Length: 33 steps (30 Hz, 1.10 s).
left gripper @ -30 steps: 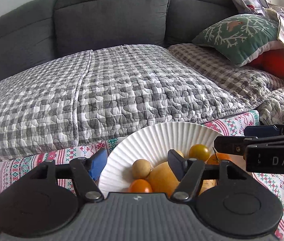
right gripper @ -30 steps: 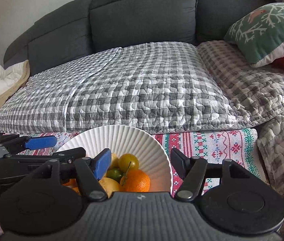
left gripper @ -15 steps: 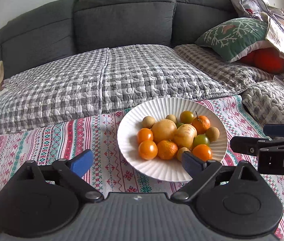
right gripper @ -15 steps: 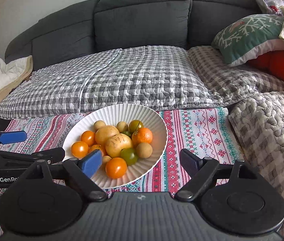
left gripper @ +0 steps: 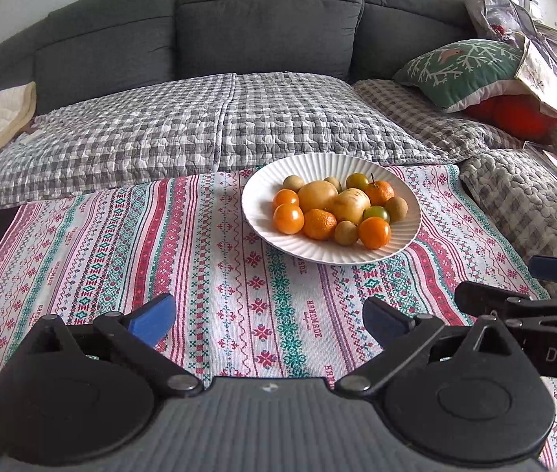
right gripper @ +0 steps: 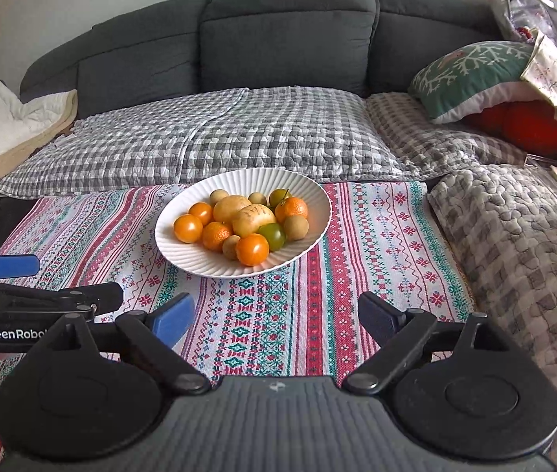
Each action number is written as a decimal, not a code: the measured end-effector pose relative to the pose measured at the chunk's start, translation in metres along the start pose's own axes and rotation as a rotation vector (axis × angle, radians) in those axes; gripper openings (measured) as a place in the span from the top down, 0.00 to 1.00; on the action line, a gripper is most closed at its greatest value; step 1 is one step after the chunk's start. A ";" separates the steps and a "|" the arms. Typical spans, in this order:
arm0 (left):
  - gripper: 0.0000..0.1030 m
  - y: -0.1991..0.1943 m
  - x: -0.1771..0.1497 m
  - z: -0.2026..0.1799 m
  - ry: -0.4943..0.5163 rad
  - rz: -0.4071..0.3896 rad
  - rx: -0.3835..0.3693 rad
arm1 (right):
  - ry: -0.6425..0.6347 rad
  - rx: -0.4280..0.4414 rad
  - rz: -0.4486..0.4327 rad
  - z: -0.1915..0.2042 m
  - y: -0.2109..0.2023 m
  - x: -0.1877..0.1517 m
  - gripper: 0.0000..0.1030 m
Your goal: Organize fruits
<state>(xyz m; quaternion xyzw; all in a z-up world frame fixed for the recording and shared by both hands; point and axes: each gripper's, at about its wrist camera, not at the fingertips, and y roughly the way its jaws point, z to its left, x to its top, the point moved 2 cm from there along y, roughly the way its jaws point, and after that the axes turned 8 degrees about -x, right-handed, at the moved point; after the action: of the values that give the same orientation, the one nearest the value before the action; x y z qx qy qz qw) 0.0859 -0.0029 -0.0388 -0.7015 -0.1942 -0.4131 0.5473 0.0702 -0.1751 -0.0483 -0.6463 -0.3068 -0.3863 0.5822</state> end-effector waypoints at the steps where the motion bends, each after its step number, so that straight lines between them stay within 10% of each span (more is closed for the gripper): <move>1: 0.01 -0.002 -0.003 -0.001 -0.006 0.006 -0.002 | 0.004 -0.004 -0.001 0.000 -0.003 -0.003 0.13; 33: 0.01 -0.013 -0.041 0.006 -0.045 0.163 0.099 | 0.051 -0.116 0.056 0.002 -0.023 -0.045 0.03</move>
<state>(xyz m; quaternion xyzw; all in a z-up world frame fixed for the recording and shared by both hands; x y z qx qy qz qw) 0.0552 0.0145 -0.0637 -0.6964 -0.1688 -0.3411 0.6084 0.0284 -0.1681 -0.0748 -0.6774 -0.2508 -0.4034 0.5618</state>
